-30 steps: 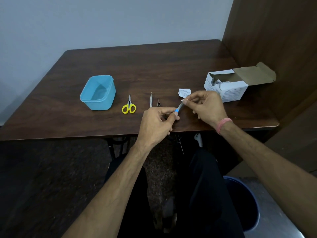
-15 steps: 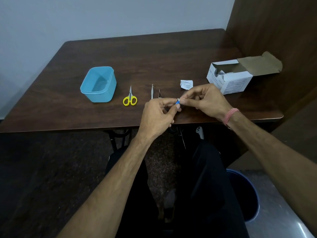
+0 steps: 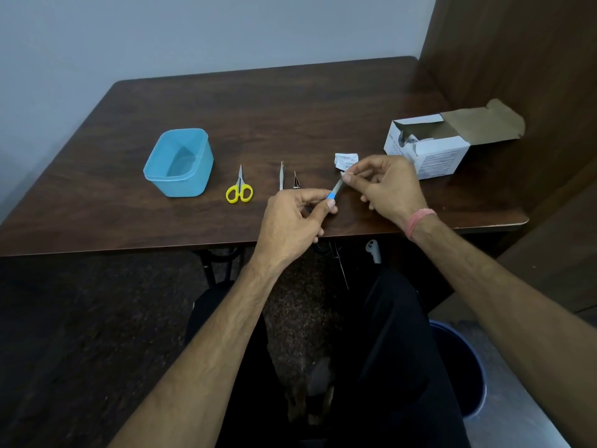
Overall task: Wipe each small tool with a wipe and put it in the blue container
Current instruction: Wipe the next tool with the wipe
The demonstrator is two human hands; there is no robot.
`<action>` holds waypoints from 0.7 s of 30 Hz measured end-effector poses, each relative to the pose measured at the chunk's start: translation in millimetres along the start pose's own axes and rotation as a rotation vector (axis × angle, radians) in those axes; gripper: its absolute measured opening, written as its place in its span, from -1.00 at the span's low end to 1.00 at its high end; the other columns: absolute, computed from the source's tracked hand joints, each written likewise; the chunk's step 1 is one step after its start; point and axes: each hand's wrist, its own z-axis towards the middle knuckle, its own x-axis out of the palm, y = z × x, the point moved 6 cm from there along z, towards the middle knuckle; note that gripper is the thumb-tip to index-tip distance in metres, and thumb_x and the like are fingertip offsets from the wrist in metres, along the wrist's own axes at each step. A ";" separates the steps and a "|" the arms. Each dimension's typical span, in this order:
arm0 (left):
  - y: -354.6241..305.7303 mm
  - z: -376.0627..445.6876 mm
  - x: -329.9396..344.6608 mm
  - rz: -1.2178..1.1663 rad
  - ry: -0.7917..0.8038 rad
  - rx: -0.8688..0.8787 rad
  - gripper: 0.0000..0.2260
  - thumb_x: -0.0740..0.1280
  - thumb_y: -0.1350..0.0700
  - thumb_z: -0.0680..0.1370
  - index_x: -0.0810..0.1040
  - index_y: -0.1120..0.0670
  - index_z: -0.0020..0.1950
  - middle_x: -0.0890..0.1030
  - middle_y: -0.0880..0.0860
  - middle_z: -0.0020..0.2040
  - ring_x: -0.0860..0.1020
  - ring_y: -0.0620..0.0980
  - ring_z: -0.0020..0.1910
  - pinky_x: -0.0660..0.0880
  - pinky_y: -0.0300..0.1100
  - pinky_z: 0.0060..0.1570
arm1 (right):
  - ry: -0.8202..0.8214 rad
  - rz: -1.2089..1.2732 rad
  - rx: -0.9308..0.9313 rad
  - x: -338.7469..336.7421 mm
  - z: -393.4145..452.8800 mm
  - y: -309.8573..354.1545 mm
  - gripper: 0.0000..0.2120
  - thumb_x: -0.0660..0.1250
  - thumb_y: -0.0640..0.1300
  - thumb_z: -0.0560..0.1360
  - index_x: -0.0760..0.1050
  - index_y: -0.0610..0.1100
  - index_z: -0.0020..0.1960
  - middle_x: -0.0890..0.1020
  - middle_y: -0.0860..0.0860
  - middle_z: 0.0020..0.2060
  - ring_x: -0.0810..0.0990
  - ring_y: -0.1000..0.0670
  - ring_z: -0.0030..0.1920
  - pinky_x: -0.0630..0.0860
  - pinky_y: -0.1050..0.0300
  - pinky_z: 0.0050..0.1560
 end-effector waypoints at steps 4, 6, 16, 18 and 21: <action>0.2 0.1 -0.5 0.008 0.002 0.005 -0.82 0.48 0.08 0.71 0.79 0.02 0.29 0.82 -0.11 -0.06 0.64 -0.14 -0.41 0.61 -0.21 -0.38 | 0.080 -0.011 -0.086 0.9 -7.5 7.1 -0.92 0.64 -0.05 0.54 0.80 -0.01 -0.01 0.78 -0.03 -0.23 0.59 0.11 -0.41 0.51 0.33 -0.31; 1.1 0.2 -1.0 0.008 0.004 0.002 -0.82 0.50 0.07 0.70 0.79 0.01 0.29 0.82 -0.11 -0.03 0.66 -0.11 -0.40 0.62 -0.20 -0.38 | 0.127 -0.009 -0.107 3.7 -10.0 9.5 -0.91 0.65 -0.04 0.52 0.81 0.00 0.01 0.79 0.02 -0.22 0.56 0.14 -0.41 0.51 0.33 -0.28; -2.5 -0.3 0.1 -0.026 0.012 0.009 -0.81 0.52 0.16 0.68 0.79 -0.04 0.26 0.81 -0.13 0.02 0.71 -0.12 -0.32 0.59 -0.21 -0.45 | 0.231 0.085 -0.182 8.7 -10.6 8.8 -0.94 0.65 -0.04 0.52 0.82 0.02 -0.02 0.74 -0.02 -0.32 0.49 0.08 -0.35 0.42 0.16 -0.27; -4.1 -0.3 -0.1 -0.043 0.013 0.013 -0.81 0.52 0.16 0.68 0.77 -0.12 0.20 0.81 -0.13 0.02 0.72 -0.12 -0.29 0.59 -0.21 -0.45 | 0.258 0.080 -0.198 10.2 -11.2 9.4 -0.96 0.65 -0.07 0.54 0.82 0.01 -0.02 0.77 0.02 -0.27 0.52 0.09 -0.34 0.45 0.17 -0.24; -7.1 -1.8 -0.2 -0.056 0.010 0.015 -0.74 0.53 0.16 0.67 0.69 -0.25 0.11 0.80 -0.17 0.01 0.74 -0.10 -0.27 0.60 -0.22 -0.45 | 0.298 0.046 -0.215 13.2 -11.7 7.8 -0.96 0.63 -0.10 0.55 0.82 0.01 -0.01 0.80 0.03 -0.19 0.59 0.11 -0.31 0.50 0.13 -0.17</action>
